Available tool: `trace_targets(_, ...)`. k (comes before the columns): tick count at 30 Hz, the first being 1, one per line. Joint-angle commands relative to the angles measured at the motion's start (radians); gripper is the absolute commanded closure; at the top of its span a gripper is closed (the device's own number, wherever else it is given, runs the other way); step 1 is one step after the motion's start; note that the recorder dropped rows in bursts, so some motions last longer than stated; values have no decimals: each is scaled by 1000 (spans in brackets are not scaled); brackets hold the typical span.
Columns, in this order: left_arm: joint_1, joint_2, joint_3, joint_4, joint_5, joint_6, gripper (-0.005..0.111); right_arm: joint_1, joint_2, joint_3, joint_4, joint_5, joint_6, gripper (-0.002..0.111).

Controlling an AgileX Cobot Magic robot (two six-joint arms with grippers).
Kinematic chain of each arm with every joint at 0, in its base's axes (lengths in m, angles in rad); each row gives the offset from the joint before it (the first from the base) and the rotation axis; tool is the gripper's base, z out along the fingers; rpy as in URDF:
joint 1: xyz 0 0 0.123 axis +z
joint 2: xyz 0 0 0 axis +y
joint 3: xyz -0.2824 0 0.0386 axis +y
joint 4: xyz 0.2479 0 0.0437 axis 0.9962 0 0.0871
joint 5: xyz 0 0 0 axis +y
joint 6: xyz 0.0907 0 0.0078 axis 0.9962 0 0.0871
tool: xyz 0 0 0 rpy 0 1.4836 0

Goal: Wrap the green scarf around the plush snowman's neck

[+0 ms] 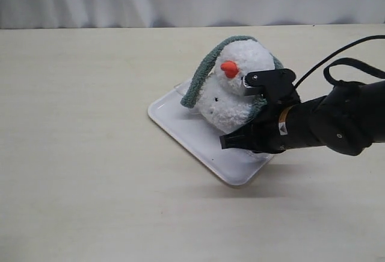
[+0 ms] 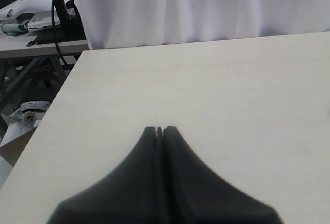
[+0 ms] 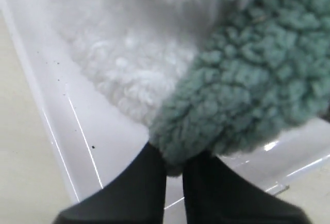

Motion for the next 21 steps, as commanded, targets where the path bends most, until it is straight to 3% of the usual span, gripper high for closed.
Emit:
trace_targets(1,4,-2,3,-1,-8,-2,107,4,8,-8,-4,-24,42,104)
trace_targets(15,4,-2,3,-1,-8,-2,107,134,-142,-8,116,-29,53,104)
trace_targets(21,4,-2,3,-1,-8,-2,107,156,-86,-8,146,-97,53,104)
